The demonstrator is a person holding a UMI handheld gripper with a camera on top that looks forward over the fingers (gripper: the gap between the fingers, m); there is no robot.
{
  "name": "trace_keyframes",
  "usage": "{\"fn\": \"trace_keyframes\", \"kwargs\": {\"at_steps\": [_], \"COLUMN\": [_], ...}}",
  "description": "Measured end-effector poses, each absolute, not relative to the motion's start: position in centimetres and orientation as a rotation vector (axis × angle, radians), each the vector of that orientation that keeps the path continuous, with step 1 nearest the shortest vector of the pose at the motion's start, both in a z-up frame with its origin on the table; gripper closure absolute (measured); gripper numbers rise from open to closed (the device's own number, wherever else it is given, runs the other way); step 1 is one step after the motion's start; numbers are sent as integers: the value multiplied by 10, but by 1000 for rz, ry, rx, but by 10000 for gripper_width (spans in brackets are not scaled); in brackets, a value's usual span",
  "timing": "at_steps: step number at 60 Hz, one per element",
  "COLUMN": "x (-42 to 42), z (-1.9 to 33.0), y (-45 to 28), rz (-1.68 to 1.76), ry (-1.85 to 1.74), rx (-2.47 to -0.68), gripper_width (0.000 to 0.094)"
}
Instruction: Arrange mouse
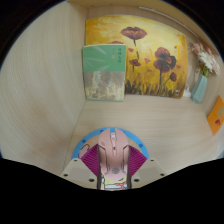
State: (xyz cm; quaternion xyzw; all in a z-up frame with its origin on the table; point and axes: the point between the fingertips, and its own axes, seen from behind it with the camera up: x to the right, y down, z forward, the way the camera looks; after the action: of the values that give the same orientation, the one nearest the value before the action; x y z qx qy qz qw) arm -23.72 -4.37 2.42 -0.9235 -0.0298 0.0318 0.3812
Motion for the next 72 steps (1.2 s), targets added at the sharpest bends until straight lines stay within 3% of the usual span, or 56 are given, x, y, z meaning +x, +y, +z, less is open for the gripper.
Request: {"fn": "trace_keyframes", "kwargs": {"at_steps": [14,18,26,29,31,33,57,72], "x": [-251,-250,-250,-254,-255,-255,-194,-103], "z": [-10,-12,-14,-12,-4,7,196,240], "y": [-62,-63,-63,-65,-64,-63,-79,-112], "rz": [56,33,16,41,57,69,119,72], "ry": [-101,-109,-117,-106,-89,-74,-46,-15], "rx": [-2393,-2390,-2410,-2435,-2427,-2413,-2221,-2183], "gripper_width": [588,542,408,255,147,110,97,115]}}
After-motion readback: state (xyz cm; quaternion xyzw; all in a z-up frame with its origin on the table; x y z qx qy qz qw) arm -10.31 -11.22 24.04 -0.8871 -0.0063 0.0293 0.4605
